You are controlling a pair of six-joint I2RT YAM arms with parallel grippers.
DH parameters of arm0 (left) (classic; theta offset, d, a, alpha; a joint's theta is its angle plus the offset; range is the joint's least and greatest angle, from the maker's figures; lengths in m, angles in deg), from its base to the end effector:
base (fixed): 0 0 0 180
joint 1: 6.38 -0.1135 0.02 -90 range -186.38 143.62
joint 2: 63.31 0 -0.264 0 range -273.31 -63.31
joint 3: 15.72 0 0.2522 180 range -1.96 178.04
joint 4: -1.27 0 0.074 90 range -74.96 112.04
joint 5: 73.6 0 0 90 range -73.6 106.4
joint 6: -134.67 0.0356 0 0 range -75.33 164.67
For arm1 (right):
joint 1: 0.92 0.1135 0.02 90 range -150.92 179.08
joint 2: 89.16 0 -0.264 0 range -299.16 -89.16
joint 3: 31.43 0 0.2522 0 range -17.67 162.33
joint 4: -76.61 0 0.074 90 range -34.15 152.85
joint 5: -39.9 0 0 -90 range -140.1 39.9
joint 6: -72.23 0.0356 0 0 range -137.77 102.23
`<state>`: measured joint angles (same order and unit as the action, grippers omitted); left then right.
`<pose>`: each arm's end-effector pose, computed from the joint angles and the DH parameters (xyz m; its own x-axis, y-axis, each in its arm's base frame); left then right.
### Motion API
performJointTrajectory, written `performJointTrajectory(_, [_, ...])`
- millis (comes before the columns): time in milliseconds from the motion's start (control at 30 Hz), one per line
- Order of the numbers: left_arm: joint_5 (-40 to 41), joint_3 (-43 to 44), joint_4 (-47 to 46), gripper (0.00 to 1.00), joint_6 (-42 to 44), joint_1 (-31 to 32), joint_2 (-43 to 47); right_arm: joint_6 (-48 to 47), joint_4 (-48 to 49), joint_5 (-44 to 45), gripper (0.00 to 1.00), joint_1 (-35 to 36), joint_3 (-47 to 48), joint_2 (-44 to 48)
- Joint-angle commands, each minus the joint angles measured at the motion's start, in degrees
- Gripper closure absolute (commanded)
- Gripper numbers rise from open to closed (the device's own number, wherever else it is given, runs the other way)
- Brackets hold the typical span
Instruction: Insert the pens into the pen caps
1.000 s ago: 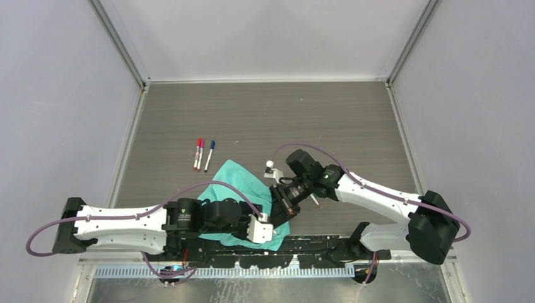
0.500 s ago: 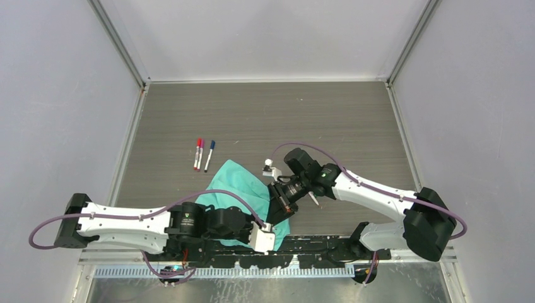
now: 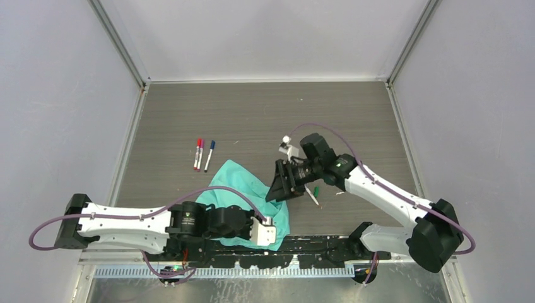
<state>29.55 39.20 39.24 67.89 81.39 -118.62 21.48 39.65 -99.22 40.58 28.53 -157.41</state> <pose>0.0162 -0.2067 0.2614 0.3587 0.6551 -0.6649 0.8974 -0.0459 0.4389 0.1621 0.1793 0.2532 -0.9385 -0.2774 -0.2054 -0.3080 0.4042 0.8613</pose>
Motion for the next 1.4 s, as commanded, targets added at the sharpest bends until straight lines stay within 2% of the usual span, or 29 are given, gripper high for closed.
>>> performJointTrajectory(0, [-2.23, 4.16, -1.3, 1.0, -4.16, -5.75, 1.95, -8.82, -10.92, 20.86, 0.31, -2.99, 8.92, 2.47])
performJointTrajectory(100, [-6.41, 5.73, -1.22, 1.0, -7.07, -12.55, 2.3, -9.87, -13.02, 32.59, 0.26, -4.33, 10.1, 3.53])
performJointTrajectory(267, [-12.6, 9.88, 0.53, 1.0, -14.15, -26.61, 0.04, -10.79, -12.58, 45.66, 0.26, -8.16, 9.75, 2.9])
performJointTrajectory(433, [-18.35, 13.91, 2.2, 1.0, -21.82, -41.03, -2.68, -12.67, -10.75, 59.85, 0.28, -8.51, 10.17, -1.59])
performJointTrajectory(533, [-23.27, 14.38, 1.76, 1.0, -25.96, -50.12, -2.04, -14.53, -9.28, 63.42, 0.31, -10.17, 10.14, -6.37])
performJointTrajectory(633, [-24.25, 14.14, 1.32, 1.0, -27.74, -55.86, -0.14, -15.93, -7.33, 63.7, 0.36, -11.92, 9.84, -10.54])
performJointTrajectory(900, [-23.21, 12.98, 1.49, 1.0, -26.85, -57.44, 1.17, -18.28, -3.04, 59.6, 0.47, -15.06, 10.37, -20.1])
performJointTrajectory(1367, [-24.09, 13.15, 1.63, 1.0, -26.82, -57.44, 0.63, -18.97, -0.51, 59.96, 0.63, -15.75, 12.51, -27.94])
